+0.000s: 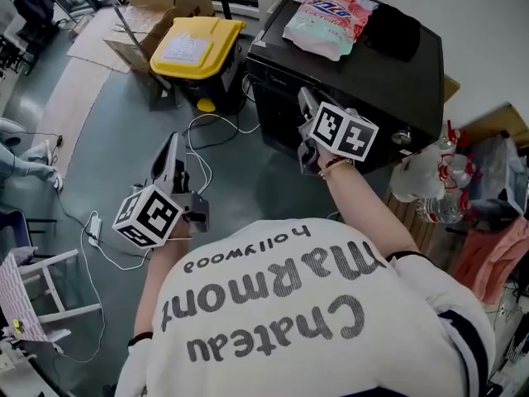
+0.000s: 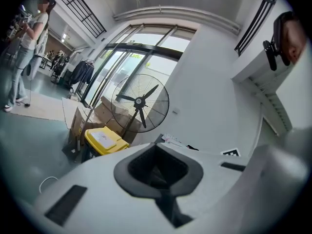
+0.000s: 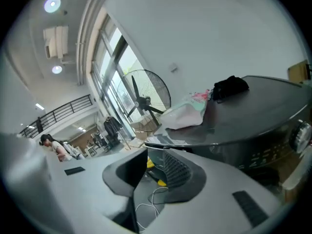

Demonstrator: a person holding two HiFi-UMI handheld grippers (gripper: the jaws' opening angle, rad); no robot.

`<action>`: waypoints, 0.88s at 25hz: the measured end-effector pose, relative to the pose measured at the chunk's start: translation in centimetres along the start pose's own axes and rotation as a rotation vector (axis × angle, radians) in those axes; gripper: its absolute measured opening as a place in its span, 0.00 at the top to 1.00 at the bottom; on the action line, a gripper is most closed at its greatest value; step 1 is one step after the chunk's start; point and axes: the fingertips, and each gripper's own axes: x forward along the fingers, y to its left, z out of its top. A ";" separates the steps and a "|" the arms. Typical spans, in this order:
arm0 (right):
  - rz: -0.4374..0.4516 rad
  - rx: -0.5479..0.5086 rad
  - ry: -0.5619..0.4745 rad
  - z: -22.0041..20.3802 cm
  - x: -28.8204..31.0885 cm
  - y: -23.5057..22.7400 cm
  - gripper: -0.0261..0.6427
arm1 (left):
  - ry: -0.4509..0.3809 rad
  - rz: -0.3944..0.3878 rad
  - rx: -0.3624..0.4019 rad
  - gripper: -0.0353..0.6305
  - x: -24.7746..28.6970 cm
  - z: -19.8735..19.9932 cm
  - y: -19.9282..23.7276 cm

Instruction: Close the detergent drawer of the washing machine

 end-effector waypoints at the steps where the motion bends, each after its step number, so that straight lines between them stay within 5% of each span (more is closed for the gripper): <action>1: 0.027 -0.010 -0.018 0.5 -0.6 1.1 0.80 | -0.004 -0.001 0.006 0.94 -0.3 0.0 -0.2; 8: 0.261 -0.224 -0.233 3.7 -5.5 9.8 0.91 | -0.053 0.010 0.073 0.94 -2.8 0.0 -0.6; 11: 0.317 -0.290 -0.248 3.4 -6.6 12.2 0.91 | -0.103 0.025 0.100 0.94 -4.3 0.8 -0.6; 22: 0.234 -0.337 -0.210 -0.1 -10.2 13.9 0.91 | -0.063 0.009 0.091 0.94 -9.1 0.6 0.5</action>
